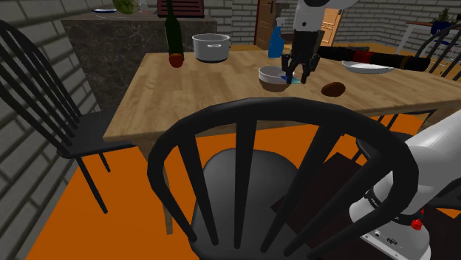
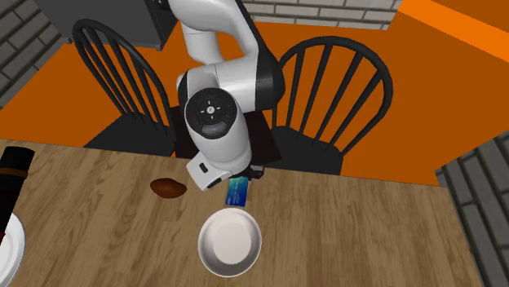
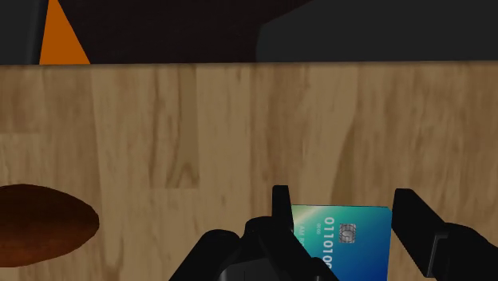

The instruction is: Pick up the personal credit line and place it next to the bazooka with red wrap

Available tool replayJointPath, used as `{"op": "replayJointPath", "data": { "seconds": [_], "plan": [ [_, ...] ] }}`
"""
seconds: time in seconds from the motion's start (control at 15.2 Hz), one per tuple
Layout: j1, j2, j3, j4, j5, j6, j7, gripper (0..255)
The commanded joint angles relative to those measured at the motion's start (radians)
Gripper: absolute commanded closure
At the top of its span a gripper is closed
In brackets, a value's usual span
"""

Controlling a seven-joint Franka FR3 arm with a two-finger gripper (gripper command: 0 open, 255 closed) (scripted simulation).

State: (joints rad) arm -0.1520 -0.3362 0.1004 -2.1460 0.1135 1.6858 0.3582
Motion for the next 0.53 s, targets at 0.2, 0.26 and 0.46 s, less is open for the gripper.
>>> {"op": "replayJointPath", "data": {
  "seconds": [0.2,0.26,0.46],
  "plan": [
    [-0.001,-0.001,-0.003,0.068,-0.002,-0.068,0.005,255],
    [-0.001,0.000,-0.003,0.082,-0.002,-0.082,0.006,255],
    [-0.001,0.004,-0.004,0.125,-0.003,-0.122,0.009,255]
  ]
}}
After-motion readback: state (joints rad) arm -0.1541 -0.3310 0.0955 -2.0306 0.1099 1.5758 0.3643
